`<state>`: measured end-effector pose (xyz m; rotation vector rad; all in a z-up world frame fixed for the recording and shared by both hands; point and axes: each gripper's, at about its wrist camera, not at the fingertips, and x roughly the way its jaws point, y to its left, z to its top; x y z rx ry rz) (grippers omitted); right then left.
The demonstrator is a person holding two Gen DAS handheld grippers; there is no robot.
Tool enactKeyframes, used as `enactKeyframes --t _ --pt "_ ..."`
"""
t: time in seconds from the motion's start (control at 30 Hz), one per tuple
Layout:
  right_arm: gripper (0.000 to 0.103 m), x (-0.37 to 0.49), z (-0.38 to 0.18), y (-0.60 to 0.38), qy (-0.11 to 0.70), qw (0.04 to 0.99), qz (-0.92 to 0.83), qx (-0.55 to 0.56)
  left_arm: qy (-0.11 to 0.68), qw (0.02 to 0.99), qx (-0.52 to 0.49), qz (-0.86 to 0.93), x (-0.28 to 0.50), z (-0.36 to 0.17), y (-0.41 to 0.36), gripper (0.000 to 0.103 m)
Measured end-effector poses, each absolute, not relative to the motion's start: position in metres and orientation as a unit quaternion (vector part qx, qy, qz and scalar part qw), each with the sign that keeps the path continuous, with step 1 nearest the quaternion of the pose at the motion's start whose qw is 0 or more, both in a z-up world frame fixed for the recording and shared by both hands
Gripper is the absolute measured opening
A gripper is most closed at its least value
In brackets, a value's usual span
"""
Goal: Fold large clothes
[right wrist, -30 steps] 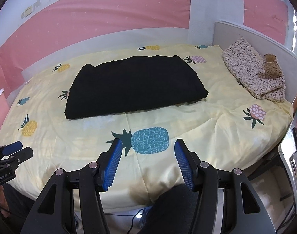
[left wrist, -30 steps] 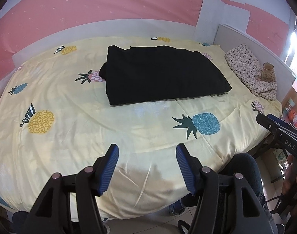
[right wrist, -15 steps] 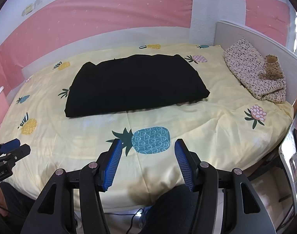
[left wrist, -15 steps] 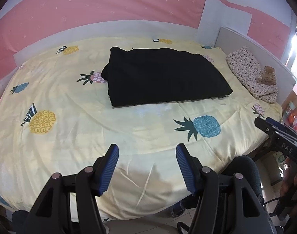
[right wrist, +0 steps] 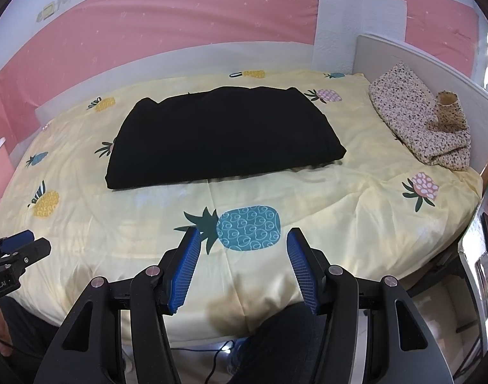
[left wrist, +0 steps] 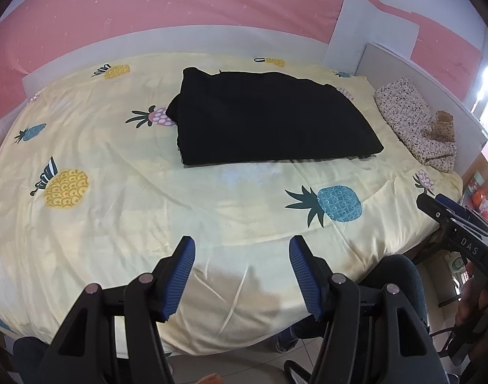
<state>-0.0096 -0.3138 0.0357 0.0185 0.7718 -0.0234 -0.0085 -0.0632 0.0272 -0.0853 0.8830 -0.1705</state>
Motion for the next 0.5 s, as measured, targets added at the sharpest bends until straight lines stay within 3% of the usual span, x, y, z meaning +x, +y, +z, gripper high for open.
enactKeyframes --t 0.5 --pt "0.057 -0.0078 0.0329 -0.3132 0.38 0.925 -0.01 0.006 0.431 0.898 -0.034 -0.083 -0.0085 0.0235 -0.0655 0.063"
